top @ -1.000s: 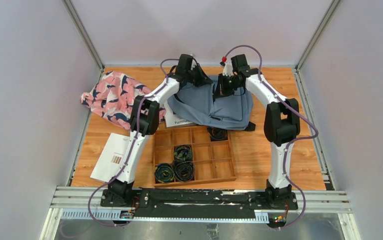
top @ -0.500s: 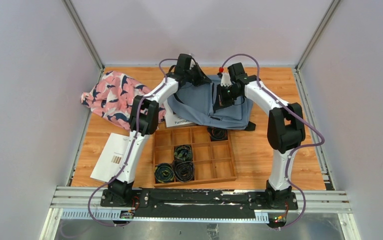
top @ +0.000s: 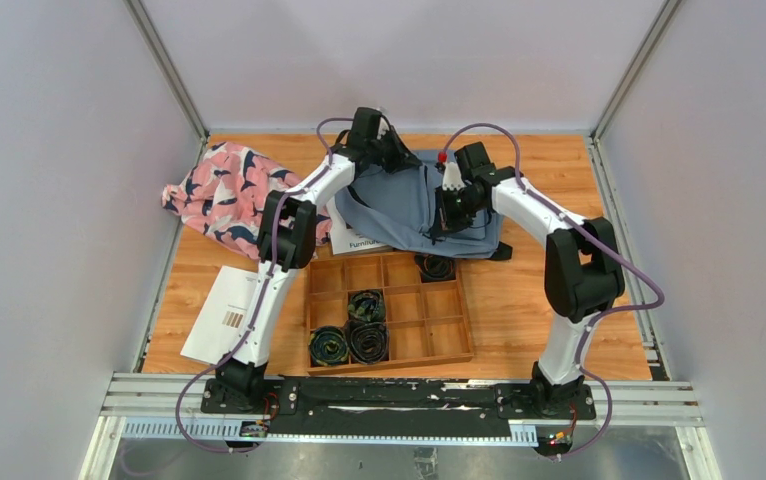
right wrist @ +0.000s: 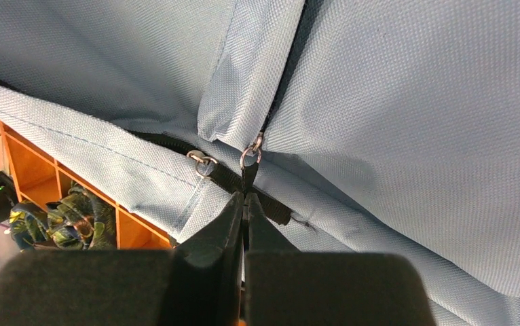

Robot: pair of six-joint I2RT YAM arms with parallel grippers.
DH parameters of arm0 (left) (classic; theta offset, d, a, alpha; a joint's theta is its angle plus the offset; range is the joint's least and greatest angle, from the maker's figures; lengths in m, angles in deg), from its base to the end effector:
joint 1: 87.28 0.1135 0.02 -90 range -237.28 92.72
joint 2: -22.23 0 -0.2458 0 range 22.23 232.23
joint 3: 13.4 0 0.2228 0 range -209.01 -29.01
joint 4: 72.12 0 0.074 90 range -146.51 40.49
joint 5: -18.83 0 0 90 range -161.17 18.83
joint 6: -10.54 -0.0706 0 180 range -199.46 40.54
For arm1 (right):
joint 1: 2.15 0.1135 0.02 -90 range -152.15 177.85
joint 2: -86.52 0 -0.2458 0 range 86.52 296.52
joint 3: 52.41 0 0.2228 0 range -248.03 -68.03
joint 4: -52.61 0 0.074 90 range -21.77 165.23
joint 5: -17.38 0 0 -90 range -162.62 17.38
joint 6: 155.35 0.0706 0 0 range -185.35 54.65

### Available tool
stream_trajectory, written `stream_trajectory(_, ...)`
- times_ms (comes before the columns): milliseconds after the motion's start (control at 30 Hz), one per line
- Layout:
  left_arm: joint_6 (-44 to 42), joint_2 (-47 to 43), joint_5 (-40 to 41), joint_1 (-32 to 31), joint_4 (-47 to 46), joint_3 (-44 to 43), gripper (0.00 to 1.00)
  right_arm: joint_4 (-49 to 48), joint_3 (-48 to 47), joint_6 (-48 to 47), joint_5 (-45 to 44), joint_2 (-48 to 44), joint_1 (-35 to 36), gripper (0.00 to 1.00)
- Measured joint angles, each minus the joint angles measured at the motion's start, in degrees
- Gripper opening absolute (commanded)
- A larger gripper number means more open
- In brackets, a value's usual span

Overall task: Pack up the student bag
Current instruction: Zip the student bag at the center of the board.

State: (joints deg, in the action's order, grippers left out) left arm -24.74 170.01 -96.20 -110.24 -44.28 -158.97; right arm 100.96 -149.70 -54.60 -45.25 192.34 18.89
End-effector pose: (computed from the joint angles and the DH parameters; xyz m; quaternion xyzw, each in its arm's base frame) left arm 0.5132 -0.2499 0.1669 -0.1273 0.8430 -0.4521 0.2622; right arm 0.3449 0.1675 0.2025 -0.1507 0.9215 0.2939 0.2042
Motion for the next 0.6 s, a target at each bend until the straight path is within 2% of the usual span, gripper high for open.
stream_trajectory(267, -0.3, -0.2, -0.3, 0.0, 0.2, 0.2, 0.01, -0.6, 1.1, 0.0, -2.8, -0.6, 0.2, 0.0)
stream_trajectory(367, -1.4, -0.5, -0.5, 0.0, 0.4, 0.2, 0.36, -0.1, 1.1, 0.0, -4.7, -0.9, 0.3, 0.0)
stream_trajectory(400, -1.9, -0.7, -0.3, 0.0, 0.5, 0.2, 0.43, 0.4, 1.1, 0.0, -5.4, -1.0, 0.3, 0.0)
stream_trajectory(467, -3.5, -1.4, -0.1, 0.1, 1.4, 0.0, 0.5, 1.1, 1.1, 0.1, -6.8, -1.1, 0.3, 0.01)
stream_trajectory(600, -7.3, -4.9, 0.2, 0.2, 4.2, -0.3, 0.54, 1.9, 1.0, 0.8, -8.8, -1.3, 0.3, 0.3)
